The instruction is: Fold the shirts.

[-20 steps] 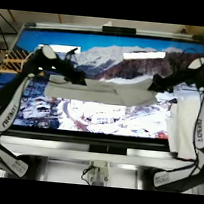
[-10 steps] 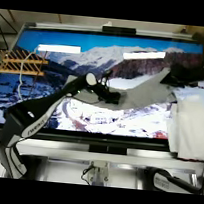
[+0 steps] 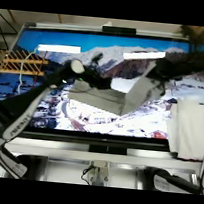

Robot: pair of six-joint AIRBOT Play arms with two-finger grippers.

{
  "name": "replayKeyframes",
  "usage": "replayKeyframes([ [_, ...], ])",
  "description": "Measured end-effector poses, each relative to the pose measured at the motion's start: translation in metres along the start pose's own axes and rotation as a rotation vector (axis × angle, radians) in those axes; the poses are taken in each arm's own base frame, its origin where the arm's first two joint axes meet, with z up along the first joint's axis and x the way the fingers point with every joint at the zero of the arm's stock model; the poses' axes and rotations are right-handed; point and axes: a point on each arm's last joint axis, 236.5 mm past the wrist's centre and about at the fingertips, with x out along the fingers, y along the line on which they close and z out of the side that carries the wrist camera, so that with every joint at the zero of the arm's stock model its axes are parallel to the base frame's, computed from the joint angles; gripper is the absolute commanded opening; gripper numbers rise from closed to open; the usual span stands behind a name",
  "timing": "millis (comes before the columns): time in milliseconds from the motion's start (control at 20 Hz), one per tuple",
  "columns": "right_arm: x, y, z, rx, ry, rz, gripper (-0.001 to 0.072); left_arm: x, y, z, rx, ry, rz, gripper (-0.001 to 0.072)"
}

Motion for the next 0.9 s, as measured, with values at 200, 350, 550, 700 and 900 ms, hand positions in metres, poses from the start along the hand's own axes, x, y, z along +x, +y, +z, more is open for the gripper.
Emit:
replayKeyframes([
  [200, 0.082, 0.042, 0.022, -0.066, 0.005, 0.104, 0.0072, -0.152, 0.081, 0.05, -0.017, -0.175, 0.253, 0.0032],
  [350, 0.158, 0.081, 0.027, -0.07, 0.012, 0.211, 0.0072, -0.262, 0.121, 0.058, -0.083, -0.318, 0.39, 0.0032],
  [550, 0.252, 0.121, 0.011, 0.001, 0.046, 0.326, 0.0098, -0.358, 0.134, 0.049, -0.129, -0.466, 0.494, 0.0032],
  [700, 0.301, 0.14, -0.001, 0.078, 0.053, 0.381, 0.054, -0.383, 0.129, 0.044, -0.127, -0.509, 0.524, 0.0032],
  [900, 0.312, 0.145, -0.005, 0.107, 0.063, 0.422, 0.054, -0.381, 0.119, 0.042, -0.106, -0.507, 0.518, 0.0032],
])
